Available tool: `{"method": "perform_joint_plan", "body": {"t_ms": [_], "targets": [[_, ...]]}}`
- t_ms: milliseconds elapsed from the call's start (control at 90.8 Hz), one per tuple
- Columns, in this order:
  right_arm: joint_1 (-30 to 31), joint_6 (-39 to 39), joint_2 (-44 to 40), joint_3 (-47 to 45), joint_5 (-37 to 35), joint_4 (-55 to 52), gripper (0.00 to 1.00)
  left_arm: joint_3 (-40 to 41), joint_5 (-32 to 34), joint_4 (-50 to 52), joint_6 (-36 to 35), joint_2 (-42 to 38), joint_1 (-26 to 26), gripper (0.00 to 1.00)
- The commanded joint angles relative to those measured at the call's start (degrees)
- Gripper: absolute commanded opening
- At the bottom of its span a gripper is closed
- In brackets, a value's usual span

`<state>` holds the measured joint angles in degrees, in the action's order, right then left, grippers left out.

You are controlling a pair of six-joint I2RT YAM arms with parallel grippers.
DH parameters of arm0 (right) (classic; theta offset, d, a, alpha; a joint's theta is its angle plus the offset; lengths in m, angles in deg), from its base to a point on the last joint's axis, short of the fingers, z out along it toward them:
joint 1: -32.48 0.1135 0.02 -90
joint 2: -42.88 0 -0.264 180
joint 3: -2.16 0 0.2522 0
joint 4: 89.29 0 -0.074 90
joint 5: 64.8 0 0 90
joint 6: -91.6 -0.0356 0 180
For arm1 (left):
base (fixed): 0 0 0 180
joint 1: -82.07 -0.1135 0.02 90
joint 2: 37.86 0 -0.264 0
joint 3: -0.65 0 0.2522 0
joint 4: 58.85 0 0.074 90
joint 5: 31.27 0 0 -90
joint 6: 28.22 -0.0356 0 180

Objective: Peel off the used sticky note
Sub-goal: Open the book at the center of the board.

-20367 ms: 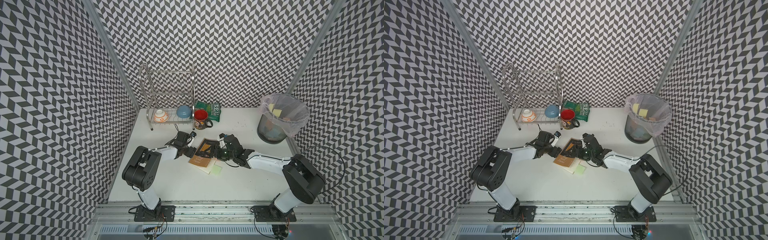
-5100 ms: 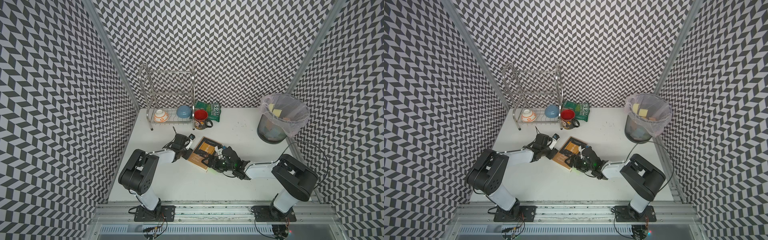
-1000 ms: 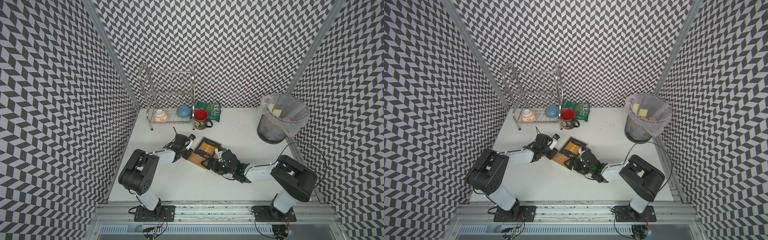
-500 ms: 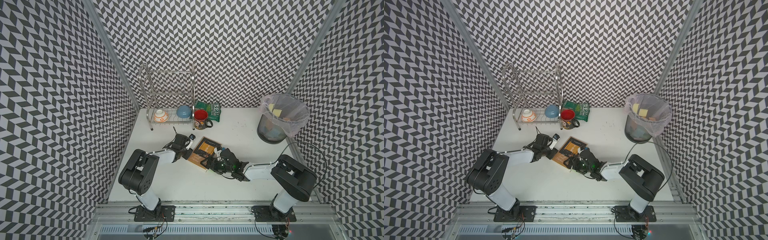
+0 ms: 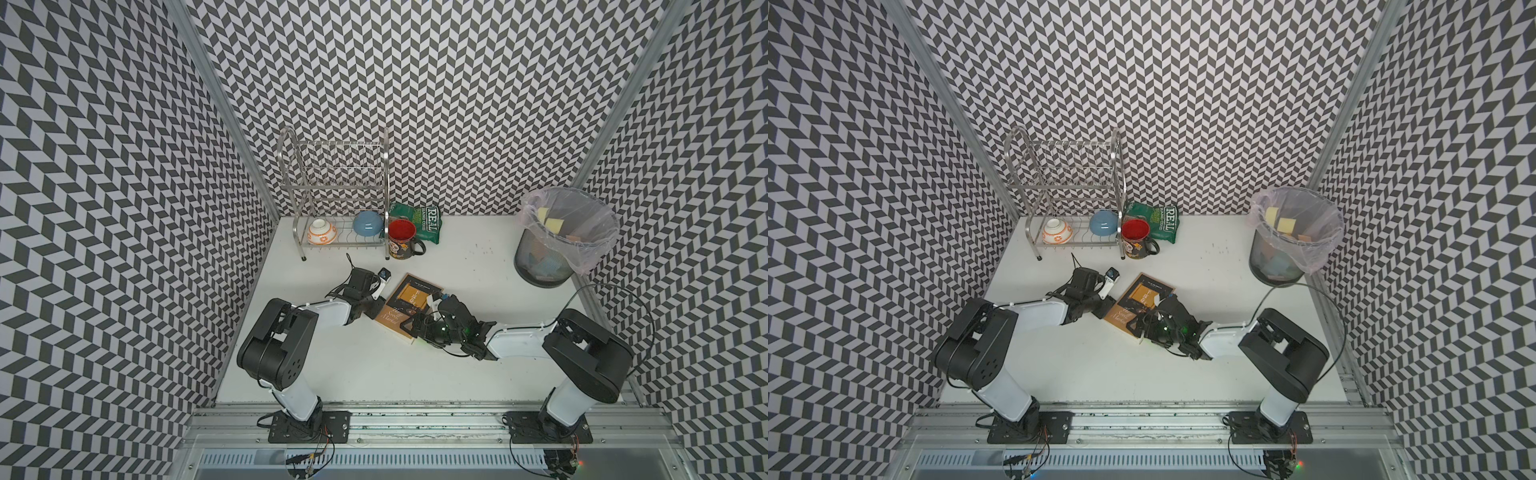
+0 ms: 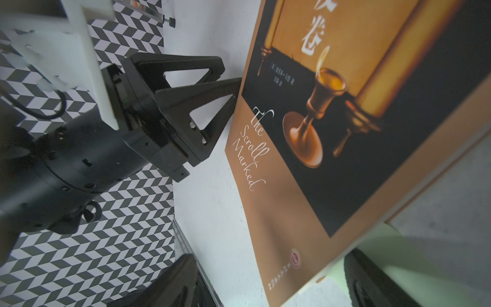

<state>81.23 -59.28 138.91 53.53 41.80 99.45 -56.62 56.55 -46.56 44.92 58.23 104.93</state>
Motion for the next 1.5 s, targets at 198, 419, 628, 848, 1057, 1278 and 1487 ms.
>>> {"method": "perform_joint_plan", "body": {"t_ms": [198,419,628,848,1057,1278,1487], "targets": [[0.4,1.2,-1.1,2.9,0.6,5.1,0.89,1.9,-1.2,4.7,-0.6,1.0,1.1,0.48],[0.4,1.3,-1.8,3.1,0.6,4.5,0.89,1.8,-1.2,4.7,-0.6,1.0,1.1,0.47],[0.4,1.5,-3.1,3.0,0.4,3.4,0.89,2.0,-1.2,4.5,-0.6,1.2,1.1,0.45],[0.4,1.8,-3.6,3.4,0.3,2.4,0.89,1.9,-1.1,4.6,-0.6,1.2,1.1,0.45],[0.4,1.9,-3.0,3.8,0.5,2.0,0.89,1.8,-1.1,4.5,-0.6,1.3,1.1,0.44],[0.4,2.0,-2.8,4.5,1.1,1.5,0.89,1.8,-1.1,4.5,-0.6,1.3,1.0,0.44],[0.5,2.2,-4.4,4.8,0.8,-0.7,0.89,1.8,-1.1,4.4,-0.6,1.3,1.1,0.44]]}}
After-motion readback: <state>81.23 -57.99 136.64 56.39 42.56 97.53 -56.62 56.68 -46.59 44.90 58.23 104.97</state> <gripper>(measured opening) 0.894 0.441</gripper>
